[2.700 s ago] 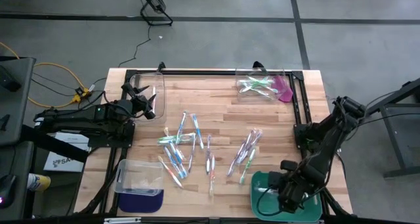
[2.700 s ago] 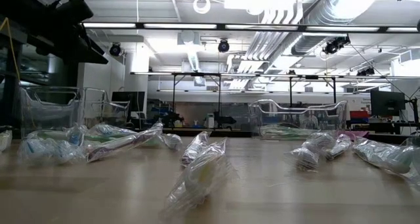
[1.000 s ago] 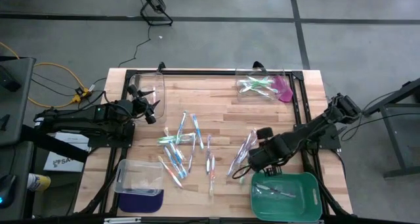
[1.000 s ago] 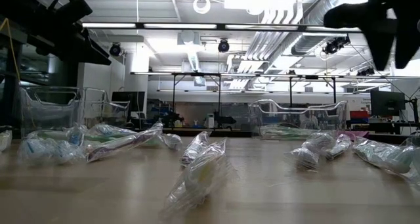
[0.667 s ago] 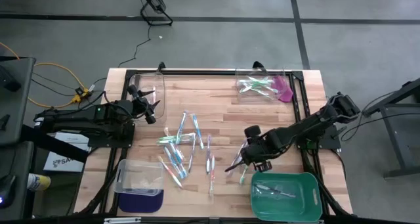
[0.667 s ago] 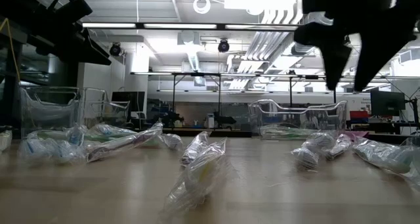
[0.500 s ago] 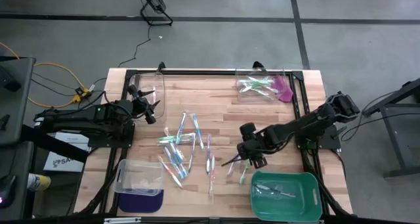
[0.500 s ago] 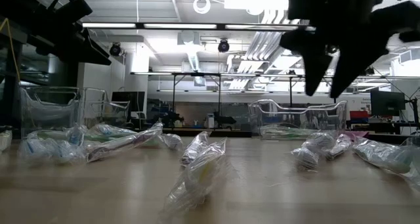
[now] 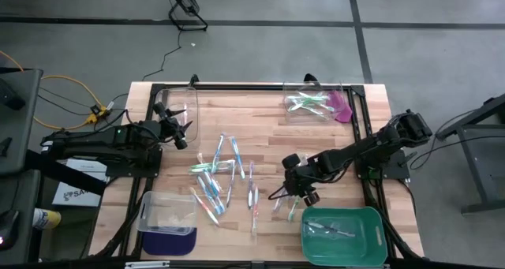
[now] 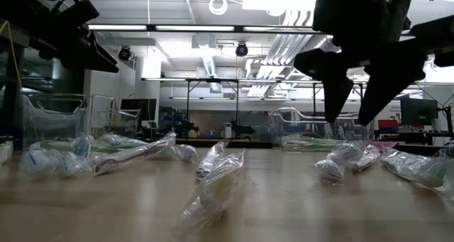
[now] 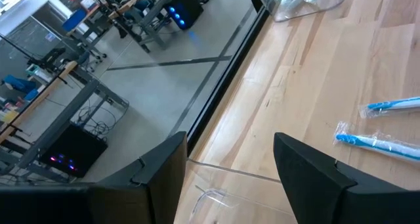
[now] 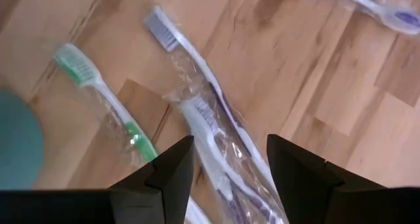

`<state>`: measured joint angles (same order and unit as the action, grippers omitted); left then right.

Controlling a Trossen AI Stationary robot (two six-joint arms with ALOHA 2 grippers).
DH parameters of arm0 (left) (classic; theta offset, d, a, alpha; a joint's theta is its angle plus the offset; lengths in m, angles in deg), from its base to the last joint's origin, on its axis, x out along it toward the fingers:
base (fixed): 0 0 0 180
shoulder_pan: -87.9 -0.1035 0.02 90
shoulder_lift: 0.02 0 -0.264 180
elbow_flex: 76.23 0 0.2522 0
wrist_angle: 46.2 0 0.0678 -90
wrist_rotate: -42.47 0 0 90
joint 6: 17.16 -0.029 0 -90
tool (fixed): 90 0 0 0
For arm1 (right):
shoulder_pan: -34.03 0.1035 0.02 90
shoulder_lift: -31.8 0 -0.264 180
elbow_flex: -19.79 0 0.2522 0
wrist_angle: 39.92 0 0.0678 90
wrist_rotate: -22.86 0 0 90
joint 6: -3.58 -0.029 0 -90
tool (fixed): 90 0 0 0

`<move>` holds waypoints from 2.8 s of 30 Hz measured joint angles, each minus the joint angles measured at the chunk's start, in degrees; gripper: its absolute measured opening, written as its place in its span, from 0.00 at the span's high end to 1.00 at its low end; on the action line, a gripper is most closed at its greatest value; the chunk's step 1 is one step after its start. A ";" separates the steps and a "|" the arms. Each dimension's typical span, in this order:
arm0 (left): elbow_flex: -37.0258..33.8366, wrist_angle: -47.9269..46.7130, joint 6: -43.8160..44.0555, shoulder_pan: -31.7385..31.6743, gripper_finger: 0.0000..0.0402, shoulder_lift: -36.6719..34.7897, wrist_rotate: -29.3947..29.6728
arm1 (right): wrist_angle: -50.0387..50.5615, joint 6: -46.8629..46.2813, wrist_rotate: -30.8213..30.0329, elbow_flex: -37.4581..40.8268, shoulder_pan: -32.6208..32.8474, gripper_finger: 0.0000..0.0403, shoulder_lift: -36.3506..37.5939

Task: Pick & Place Toothbrushes
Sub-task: Put the violet toothbrush into the green bin

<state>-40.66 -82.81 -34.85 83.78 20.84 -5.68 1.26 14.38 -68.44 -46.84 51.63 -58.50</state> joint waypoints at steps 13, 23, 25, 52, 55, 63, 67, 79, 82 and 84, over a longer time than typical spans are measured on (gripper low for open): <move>0.00 -0.04 0.22 0.01 0.45 0.00 0.02 | -8.54 0.25 1.46 4.95 0.44 0.54 -0.02; 0.00 -0.04 0.22 0.00 0.45 -0.01 0.04 | -8.40 1.62 0.89 4.97 0.23 0.54 -0.02; 0.00 -0.04 0.22 0.00 0.45 -0.02 0.04 | -8.40 1.65 0.03 4.97 -0.04 0.54 -0.02; 0.00 -0.07 0.26 0.00 0.45 -0.02 -0.46 | 0.78 16.34 -7.78 4.96 -0.37 0.54 -0.02; -0.01 -0.08 0.26 0.01 0.45 -0.02 -0.46 | 0.82 16.34 -7.72 4.96 -0.56 0.57 -0.02; 0.00 -0.09 0.26 0.02 0.45 -0.02 -0.50 | 0.85 16.19 -6.10 4.95 -1.31 0.69 -0.04; -0.01 -0.09 0.26 0.01 0.45 -0.01 -0.50 | 0.85 16.11 -6.12 4.95 -1.29 0.72 -0.04; -0.02 -0.24 0.26 0.02 0.45 -0.02 -0.50 | -0.27 16.16 -6.48 4.89 -1.27 0.74 -4.11; -0.01 -0.25 0.26 0.01 0.45 0.00 -0.50 | -0.27 15.61 -6.47 4.93 -1.27 0.75 -3.96; -0.01 -0.26 0.26 0.01 0.45 -0.01 -0.50 | -0.27 14.29 -6.54 4.93 -1.27 0.77 -3.96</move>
<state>-40.67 -83.07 -34.59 83.79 20.83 -6.19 0.99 28.67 -74.99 -41.91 50.36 -62.46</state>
